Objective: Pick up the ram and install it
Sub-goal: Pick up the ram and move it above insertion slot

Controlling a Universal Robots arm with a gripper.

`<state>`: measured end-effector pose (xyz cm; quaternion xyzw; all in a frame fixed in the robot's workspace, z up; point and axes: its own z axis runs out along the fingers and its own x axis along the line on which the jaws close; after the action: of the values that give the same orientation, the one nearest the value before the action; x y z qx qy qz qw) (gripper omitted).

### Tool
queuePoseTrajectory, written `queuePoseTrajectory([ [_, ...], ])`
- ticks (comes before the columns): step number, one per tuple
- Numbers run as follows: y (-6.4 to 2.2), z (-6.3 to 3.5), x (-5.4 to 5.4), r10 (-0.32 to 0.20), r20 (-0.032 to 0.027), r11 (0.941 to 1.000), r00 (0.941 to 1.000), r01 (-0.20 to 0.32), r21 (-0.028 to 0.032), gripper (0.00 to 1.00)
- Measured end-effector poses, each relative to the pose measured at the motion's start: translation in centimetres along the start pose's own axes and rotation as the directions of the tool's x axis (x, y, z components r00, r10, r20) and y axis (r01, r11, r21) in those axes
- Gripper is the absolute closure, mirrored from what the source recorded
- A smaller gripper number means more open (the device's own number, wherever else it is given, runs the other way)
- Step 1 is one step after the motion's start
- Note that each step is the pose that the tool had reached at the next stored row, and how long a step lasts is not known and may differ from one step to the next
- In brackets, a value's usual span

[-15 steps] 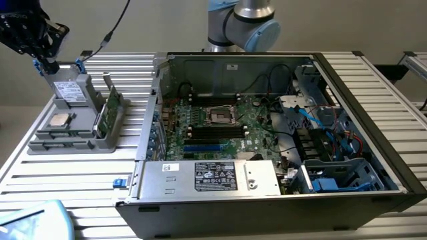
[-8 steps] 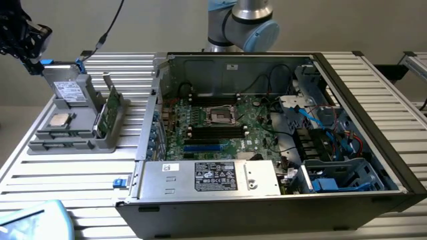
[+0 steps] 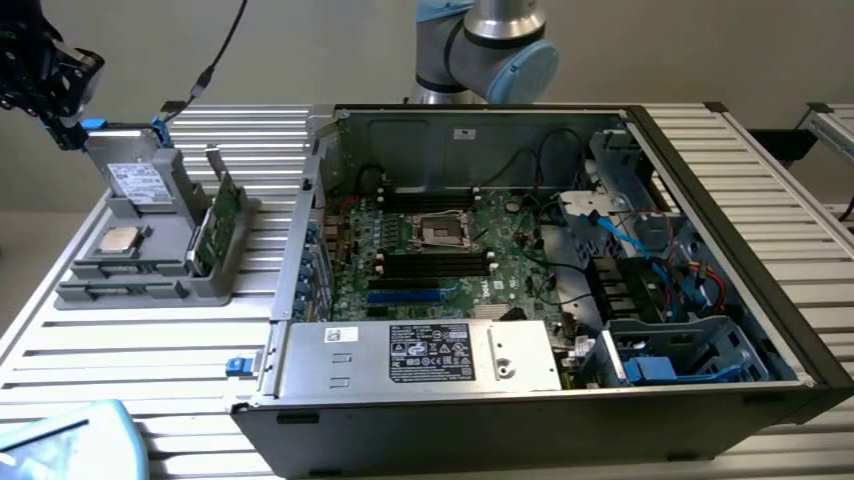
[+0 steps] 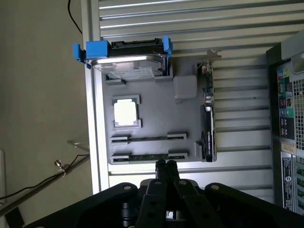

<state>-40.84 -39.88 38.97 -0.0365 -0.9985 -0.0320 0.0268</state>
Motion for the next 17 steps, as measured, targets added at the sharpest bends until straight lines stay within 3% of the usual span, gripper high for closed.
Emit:
queuePoseTrajectory([
  [9,-0.08,0.00,0.18,-0.009,-0.0007,1.0000,1.0000,0.009,-0.0007,0.89],
  [13,-0.08,0.01,0.18,-0.081,-0.0053,0.9967,0.9967,0.081,0.0030,0.89],
  [17,-0.08,0.02,0.19,-0.152,-0.0102,0.9883,0.9883,0.152,0.0065,0.89],
])
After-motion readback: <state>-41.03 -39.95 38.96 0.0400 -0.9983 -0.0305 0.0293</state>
